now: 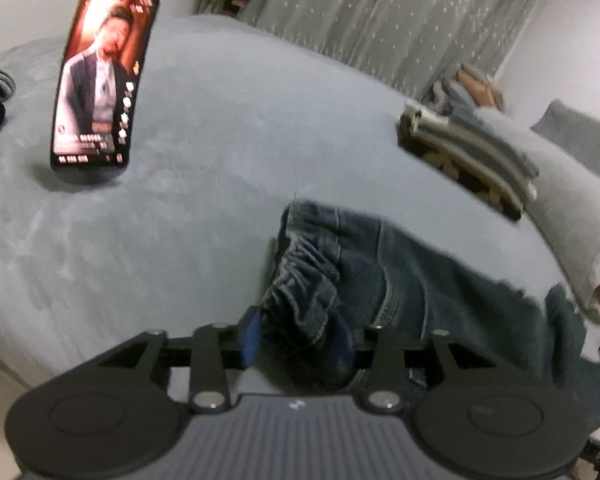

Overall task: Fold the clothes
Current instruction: 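Lower the folded jeans onto the bed and open both tools, then pinch the folded leg edge with the right tool and align it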

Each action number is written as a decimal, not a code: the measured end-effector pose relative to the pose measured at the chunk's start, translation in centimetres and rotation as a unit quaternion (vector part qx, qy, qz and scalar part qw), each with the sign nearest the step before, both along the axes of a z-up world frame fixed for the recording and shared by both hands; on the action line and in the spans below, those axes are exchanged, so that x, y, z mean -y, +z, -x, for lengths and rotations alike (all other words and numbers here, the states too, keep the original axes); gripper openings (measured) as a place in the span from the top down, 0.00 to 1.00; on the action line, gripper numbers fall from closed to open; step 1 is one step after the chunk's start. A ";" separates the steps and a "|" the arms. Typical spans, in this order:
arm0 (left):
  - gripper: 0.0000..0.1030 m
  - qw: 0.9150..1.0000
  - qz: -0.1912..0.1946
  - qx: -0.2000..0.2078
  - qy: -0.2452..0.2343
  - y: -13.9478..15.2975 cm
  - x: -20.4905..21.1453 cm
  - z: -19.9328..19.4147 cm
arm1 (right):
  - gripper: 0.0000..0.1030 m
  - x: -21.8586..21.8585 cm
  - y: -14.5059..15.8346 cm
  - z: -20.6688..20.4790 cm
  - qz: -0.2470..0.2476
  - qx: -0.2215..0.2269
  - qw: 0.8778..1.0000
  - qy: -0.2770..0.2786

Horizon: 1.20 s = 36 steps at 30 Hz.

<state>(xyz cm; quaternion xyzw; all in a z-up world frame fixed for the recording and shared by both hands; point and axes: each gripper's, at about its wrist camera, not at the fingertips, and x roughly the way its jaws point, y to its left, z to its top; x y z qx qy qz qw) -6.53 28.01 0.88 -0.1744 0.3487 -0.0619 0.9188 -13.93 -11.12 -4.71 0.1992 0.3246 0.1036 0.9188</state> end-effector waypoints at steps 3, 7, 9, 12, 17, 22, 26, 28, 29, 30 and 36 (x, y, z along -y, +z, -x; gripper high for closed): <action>0.48 1.000 0.012 0.024 0.004 1.2 -0.2 0.5 | 0.63 1.6 0.5 0.3 -0.023 0.001 1.000 -0.017; 0.42 0.999 0.017 0.043 -0.018 2.3 1.0 0.5 | 0.58 3.5 1.1 0.6 -0.026 0.007 0.999 -0.047; 0.39 0.998 0.015 0.046 -0.038 2.6 2.2 0.4 | 0.57 4.4 1.2 0.5 -0.029 0.009 0.998 -0.063; 0.37 0.997 0.006 0.044 -0.066 2.7 3.9 0.0 | 0.56 5.7 1.3 0.3 -0.036 0.012 0.995 -0.088; 0.36 0.994 -0.008 0.033 -0.102 2.6 6.9 -0.8 | 0.55 7.5 1.0 0.2 -0.058 0.008 0.991 -0.121; 0.32 0.988 -0.017 0.033 -0.148 2.7 10.8 -1.2 | 0.54 8.7 0.5 0.3 -0.073 0.002 0.988 -0.138; 0.31 0.980 -0.024 0.033 -0.194 2.6 14.6 -1.4 | 0.53 9.6 0.3 0.2 -0.087 0.002 0.985 -0.150; 0.31 0.975 -0.029 0.030 -0.218 2.4 16.5 -1.4 | 0.51 10.0 0.2 0.2 -0.095 0.003 0.983 -0.155; 0.31 0.973 -0.031 0.029 -0.229 2.4 17.4 -1.3 | 0.51 10.3 0.2 0.1 -0.100 0.003 0.983 -0.157; 0.31 0.970 -0.034 0.029 -0.238 2.3 18.2 -1.3 | 0.50 10.6 0.1 0.1 -0.104 0.004 0.982 -0.159; 0.31 0.959 -0.035 0.026 -0.280 2.0 22.2 -1.2 | 0.50 12.5 -0.2 0.2 -0.133 0.009 0.975 -0.176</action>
